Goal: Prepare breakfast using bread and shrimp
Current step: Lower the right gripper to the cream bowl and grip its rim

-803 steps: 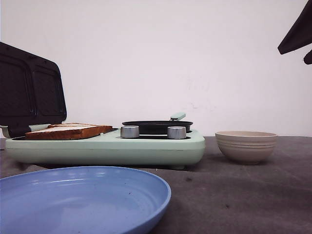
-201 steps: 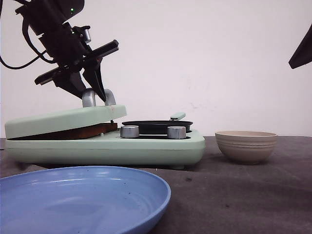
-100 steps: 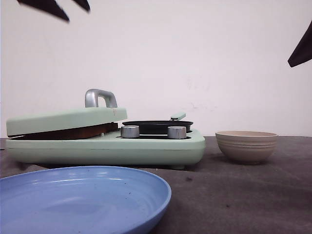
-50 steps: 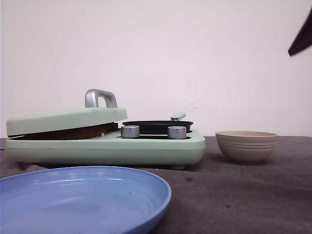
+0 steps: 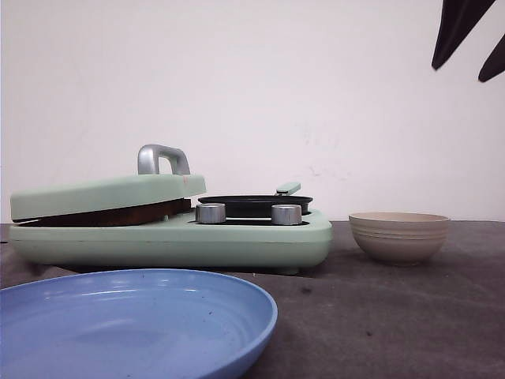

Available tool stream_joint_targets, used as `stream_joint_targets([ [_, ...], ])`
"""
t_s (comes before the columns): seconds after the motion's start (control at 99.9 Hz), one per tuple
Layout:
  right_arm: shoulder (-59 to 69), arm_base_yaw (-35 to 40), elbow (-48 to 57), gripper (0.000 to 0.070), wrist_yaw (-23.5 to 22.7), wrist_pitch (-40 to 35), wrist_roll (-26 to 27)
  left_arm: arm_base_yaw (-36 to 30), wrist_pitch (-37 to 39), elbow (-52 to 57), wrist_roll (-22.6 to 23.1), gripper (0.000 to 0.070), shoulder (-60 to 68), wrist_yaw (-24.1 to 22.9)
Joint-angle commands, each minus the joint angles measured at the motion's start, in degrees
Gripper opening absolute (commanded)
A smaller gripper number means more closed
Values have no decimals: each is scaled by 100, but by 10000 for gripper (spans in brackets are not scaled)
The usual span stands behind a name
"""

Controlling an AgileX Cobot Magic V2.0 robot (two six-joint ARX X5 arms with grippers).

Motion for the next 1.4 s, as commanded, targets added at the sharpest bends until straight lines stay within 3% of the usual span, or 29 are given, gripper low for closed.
stream_joint_targets([
  [0.0,431,-146,286,351,-15,-52,-409,-11,111,-50,-142,283,-186,-44],
  [0.32,2319,-894,1213,351,-472,-122,-540,-11,-114,-179,-144,284,-804,-138],
  [0.5,3097,-1117,1405,351,-577,-50,-542,-11,-509,-179,-140,284,-990,-142],
  [0.62,3477,-1259,1412,350,-879,151,-540,-11,-695,-179,-136,284,-1051,-168],
  [0.78,3860,-1394,1412,350,-1158,343,-514,-11,-734,-179,-140,284,-1067,-262],
  [1.391,4474,-1403,1412,350,-1274,920,-520,-11,-774,-179,-234,284,-1064,-310],
])
